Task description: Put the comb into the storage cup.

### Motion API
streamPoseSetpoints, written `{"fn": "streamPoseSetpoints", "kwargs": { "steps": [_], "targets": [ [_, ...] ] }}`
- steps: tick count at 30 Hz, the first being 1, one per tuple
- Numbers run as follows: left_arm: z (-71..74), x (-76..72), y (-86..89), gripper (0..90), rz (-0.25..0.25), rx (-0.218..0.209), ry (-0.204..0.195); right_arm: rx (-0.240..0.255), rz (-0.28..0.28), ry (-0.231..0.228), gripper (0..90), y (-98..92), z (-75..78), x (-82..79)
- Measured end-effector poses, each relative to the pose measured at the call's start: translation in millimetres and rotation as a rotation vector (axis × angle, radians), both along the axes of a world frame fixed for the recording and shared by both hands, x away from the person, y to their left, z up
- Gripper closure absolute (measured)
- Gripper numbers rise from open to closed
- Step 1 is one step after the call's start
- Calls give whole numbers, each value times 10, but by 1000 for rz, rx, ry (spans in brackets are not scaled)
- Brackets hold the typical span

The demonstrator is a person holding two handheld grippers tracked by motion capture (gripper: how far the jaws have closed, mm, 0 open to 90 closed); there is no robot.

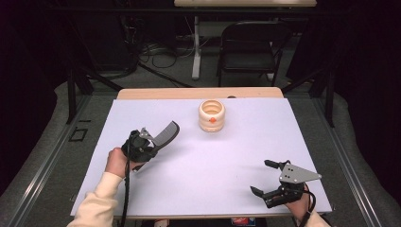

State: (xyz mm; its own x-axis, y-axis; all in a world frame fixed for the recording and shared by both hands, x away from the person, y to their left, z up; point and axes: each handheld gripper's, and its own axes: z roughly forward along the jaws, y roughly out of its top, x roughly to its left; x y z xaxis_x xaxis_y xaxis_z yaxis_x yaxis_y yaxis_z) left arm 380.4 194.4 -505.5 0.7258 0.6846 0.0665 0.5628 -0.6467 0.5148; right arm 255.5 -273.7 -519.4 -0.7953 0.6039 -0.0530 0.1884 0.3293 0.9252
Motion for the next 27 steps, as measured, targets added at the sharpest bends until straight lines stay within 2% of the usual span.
{"fn": "streamPoseSetpoints", "kwargs": {
  "steps": [10,19,27],
  "targets": [
    [10,-21,14,723,2,-38,-20,1,0,-3,0,-1,2,-2],
    [-6,-41,-4,723,12,-60,-62,0,0,-4,0,-1,2,-2],
    [-19,-48,-10,723,16,-92,-82,0,0,-3,0,-1,2,-2]
  ]
}}
